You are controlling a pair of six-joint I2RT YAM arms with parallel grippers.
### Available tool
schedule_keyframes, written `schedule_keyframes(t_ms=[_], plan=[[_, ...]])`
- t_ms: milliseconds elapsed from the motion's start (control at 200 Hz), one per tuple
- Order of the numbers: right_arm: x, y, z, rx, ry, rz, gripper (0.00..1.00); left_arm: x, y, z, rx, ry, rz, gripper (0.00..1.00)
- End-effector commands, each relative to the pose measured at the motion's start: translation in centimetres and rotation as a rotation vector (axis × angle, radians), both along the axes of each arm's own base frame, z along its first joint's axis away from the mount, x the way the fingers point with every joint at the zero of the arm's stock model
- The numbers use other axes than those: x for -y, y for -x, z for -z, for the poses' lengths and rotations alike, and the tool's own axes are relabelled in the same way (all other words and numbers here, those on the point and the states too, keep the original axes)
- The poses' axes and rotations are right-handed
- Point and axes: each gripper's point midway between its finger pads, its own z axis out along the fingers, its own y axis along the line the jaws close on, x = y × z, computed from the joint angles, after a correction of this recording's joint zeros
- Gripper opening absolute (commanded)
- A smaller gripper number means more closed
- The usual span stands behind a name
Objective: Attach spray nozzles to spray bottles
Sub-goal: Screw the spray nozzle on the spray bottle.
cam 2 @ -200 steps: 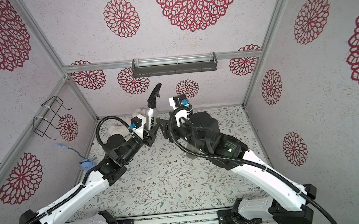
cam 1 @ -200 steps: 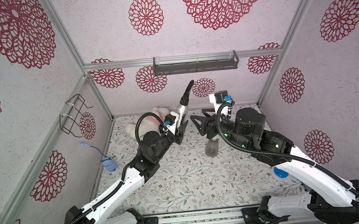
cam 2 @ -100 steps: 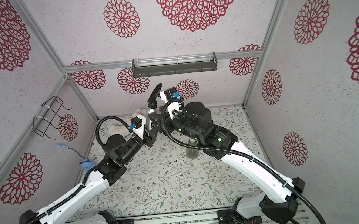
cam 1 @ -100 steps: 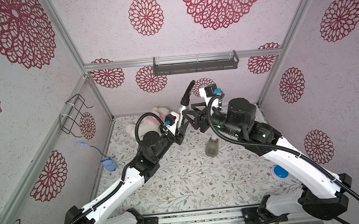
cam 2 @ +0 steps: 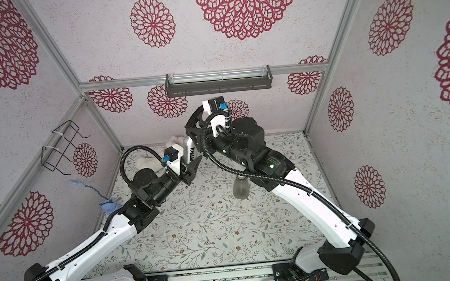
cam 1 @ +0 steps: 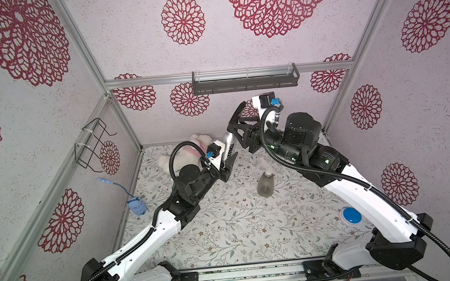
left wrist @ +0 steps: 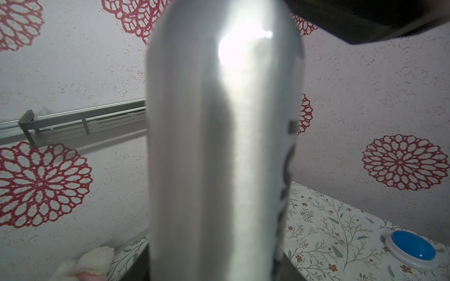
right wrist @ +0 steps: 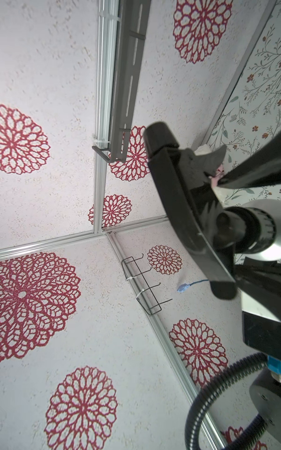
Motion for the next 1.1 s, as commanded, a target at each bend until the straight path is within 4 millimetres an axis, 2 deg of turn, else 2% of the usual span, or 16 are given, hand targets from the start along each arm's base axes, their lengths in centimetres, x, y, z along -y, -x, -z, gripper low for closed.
schedule_keyframes(t_ms=[0,190,330,585,681,821,941,1091], plan=[[0.4,0.6,-2.4,0.023,-0.063,-0.02,0.48,-0.5,0.4,-0.8,0.026,0.028,0.005,0.0],[0.0,0.6,-2.2,0.012,-0.065,-0.035,0.42,-0.6,0.4,-0.9,0.031,0.023,-0.001,0.0],[-0.1,0.7,-1.9,0.004,-0.069,-0.041,0.31,-0.8,0.4,-1.0,0.034,0.024,-0.007,0.0],[-0.3,-0.2,-0.1,-0.036,-0.074,-0.009,0.22,-0.8,0.1,-1.6,0.033,0.038,-0.02,0.0],[0.2,-0.8,0.3,-0.041,-0.081,0.098,0.19,-1.1,-0.3,-2.0,0.032,0.044,-0.052,0.0],[0.3,-2.2,2.2,-0.055,-0.005,0.371,0.14,-1.3,-1.2,-2.6,0.034,0.055,-0.095,0.0],[-0.6,-3.1,3.9,-0.081,0.026,0.494,0.11,-1.2,-1.9,-2.6,0.036,0.045,-0.127,0.0],[-2.0,-3.5,4.3,-0.088,0.045,0.599,0.09,-1.3,-2.6,-2.5,0.059,0.032,-0.177,0.0]])
